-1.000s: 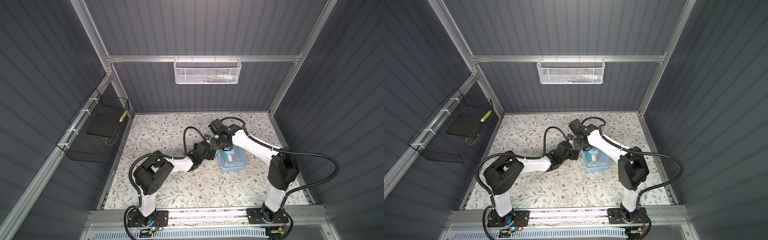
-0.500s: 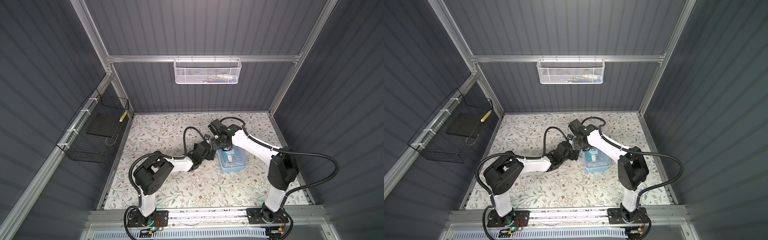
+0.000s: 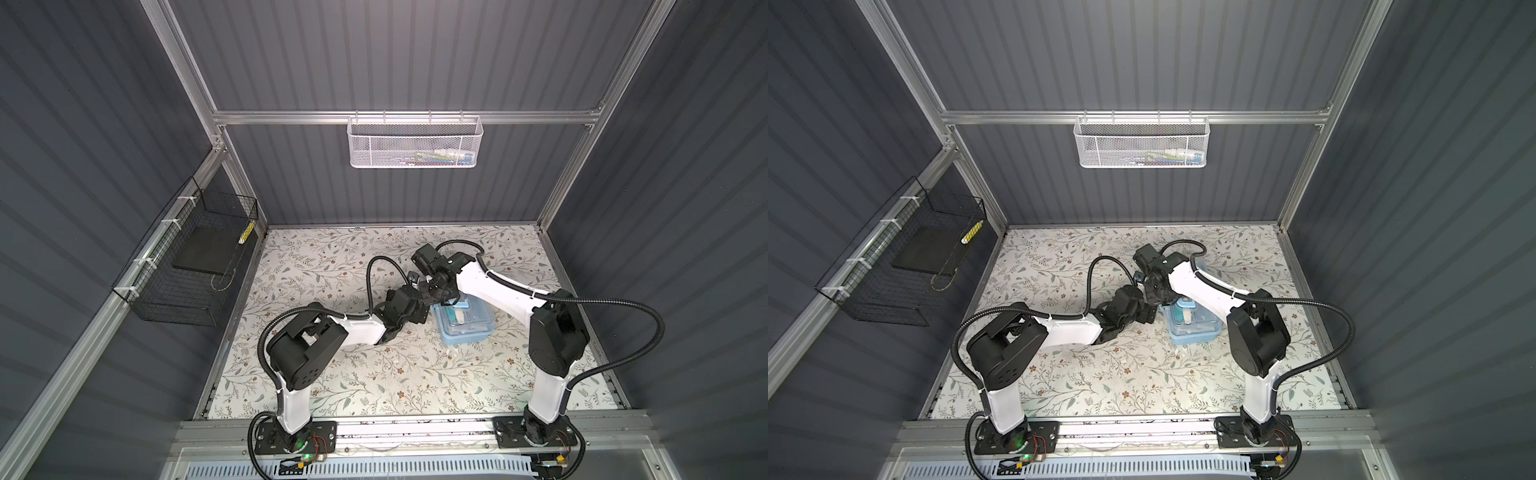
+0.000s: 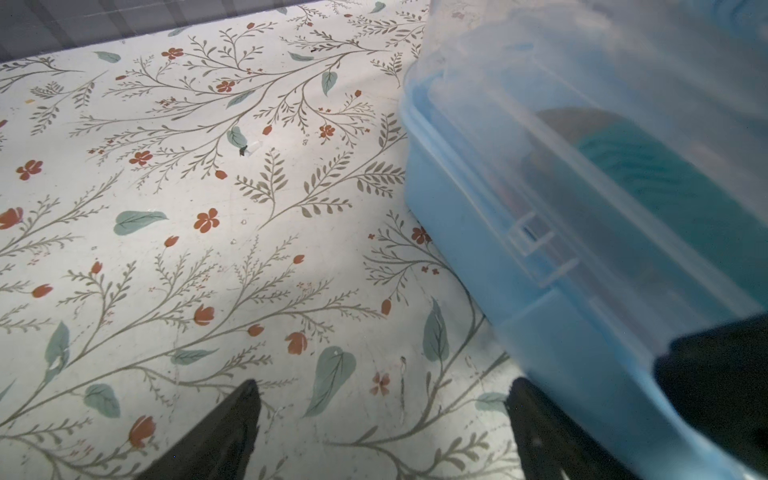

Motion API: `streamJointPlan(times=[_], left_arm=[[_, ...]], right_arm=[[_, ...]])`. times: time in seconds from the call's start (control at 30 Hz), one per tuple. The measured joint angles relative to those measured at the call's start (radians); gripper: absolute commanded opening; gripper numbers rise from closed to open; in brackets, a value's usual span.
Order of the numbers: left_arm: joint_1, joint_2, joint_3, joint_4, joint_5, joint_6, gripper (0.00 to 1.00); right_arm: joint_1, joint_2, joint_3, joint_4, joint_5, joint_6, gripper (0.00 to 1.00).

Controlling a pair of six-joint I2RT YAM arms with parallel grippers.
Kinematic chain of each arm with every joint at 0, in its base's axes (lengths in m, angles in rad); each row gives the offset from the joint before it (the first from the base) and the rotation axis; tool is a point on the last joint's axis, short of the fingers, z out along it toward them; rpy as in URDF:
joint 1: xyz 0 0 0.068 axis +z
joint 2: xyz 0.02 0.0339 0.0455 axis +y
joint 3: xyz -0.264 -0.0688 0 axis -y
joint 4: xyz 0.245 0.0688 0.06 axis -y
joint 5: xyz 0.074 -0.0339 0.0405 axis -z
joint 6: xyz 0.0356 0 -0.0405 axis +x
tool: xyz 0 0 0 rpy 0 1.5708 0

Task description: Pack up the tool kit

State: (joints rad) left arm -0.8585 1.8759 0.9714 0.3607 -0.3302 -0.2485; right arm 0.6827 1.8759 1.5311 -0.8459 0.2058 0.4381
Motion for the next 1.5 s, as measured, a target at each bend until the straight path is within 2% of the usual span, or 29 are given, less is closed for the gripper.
streamJointPlan(times=[0.47,0.7,0.87,1.0,1.13,1.5], left_arm=[[0.000,0.000,0.002,0.017,0.018,-0.011,0.95],[0.000,0.000,0.010,0.028,0.026,-0.020,0.95],[0.001,0.000,0.010,0.028,0.032,-0.026,0.94],[0.001,0.000,0.010,0.028,0.037,-0.026,0.94],[0.002,0.000,0.009,0.028,0.044,-0.028,0.93],[-0.006,0.000,0.009,0.035,0.069,-0.037,0.92]], right_arm=[[0.001,-0.001,0.000,-0.005,0.000,0.004,0.06],[0.006,-0.042,0.002,-0.024,0.008,0.008,0.10],[-0.005,-0.123,-0.013,-0.016,0.025,0.010,0.17],[-0.069,-0.219,-0.122,0.046,-0.017,0.015,0.20],[-0.146,-0.261,-0.224,0.104,-0.063,0.023,0.28],[-0.207,-0.278,-0.303,0.280,-0.212,0.006,0.41]])
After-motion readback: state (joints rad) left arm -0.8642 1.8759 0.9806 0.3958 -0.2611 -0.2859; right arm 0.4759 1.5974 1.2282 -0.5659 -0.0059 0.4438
